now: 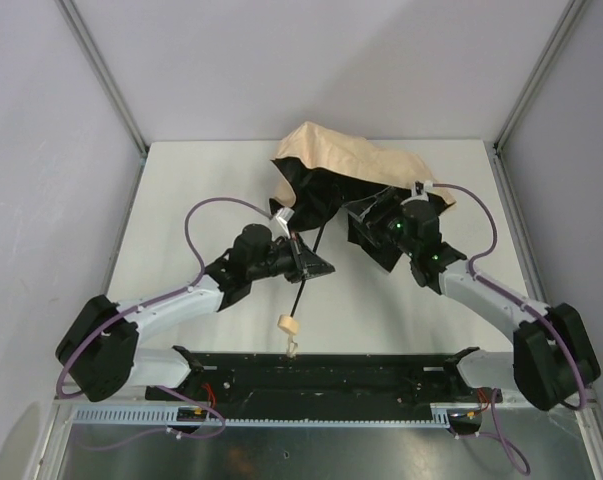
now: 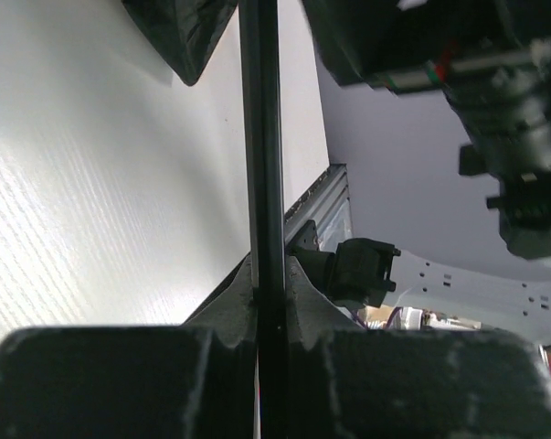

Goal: Put away the umbrella

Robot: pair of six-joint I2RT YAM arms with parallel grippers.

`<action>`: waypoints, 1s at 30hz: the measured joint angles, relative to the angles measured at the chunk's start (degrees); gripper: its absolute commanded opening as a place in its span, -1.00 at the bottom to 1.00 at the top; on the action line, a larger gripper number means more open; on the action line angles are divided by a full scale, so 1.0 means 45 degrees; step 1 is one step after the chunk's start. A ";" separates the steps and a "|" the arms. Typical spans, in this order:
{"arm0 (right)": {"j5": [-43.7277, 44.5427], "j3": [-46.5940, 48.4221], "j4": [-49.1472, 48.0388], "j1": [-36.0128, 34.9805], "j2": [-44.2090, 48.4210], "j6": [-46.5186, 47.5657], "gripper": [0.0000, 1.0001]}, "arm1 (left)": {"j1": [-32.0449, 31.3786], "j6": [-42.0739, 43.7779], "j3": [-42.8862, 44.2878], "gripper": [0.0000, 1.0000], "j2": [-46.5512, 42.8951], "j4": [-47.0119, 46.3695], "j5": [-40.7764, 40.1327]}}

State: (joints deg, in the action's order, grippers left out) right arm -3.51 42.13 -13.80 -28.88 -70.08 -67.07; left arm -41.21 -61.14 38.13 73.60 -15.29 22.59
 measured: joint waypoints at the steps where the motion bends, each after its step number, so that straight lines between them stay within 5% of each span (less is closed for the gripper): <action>1: -0.0107 0.0024 -0.0282 0.0180 -0.0374 -0.0063 0.44 | -0.0063 -0.0010 0.0000 -1.00 -0.0029 0.0000 -0.0005; 14: -0.0695 0.2142 -0.1613 0.0831 -0.3128 0.0165 0.31 | -0.0573 0.0034 -0.0199 -1.00 -0.0452 -0.0005 -0.0107; 17: -0.0646 0.2686 -0.1583 0.0850 -0.3517 0.0282 -0.04 | -0.0593 0.0044 -0.0199 -1.00 -0.0481 -0.0005 -0.0092; 21: -0.0559 0.3657 -0.1365 0.0879 -0.4376 0.0719 -0.88 | -0.0583 0.0117 -0.0199 -1.00 -0.0534 -0.0068 -0.0165; 30: 0.0214 0.4172 -0.0223 0.0277 -0.4444 0.1948 -1.00 | 0.0015 0.0423 -0.0087 -1.00 -0.0209 0.0204 0.0384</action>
State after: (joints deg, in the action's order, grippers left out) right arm -2.55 60.90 -14.81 -27.64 -90.08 -58.30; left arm -41.15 -59.24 37.74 72.66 -14.37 24.32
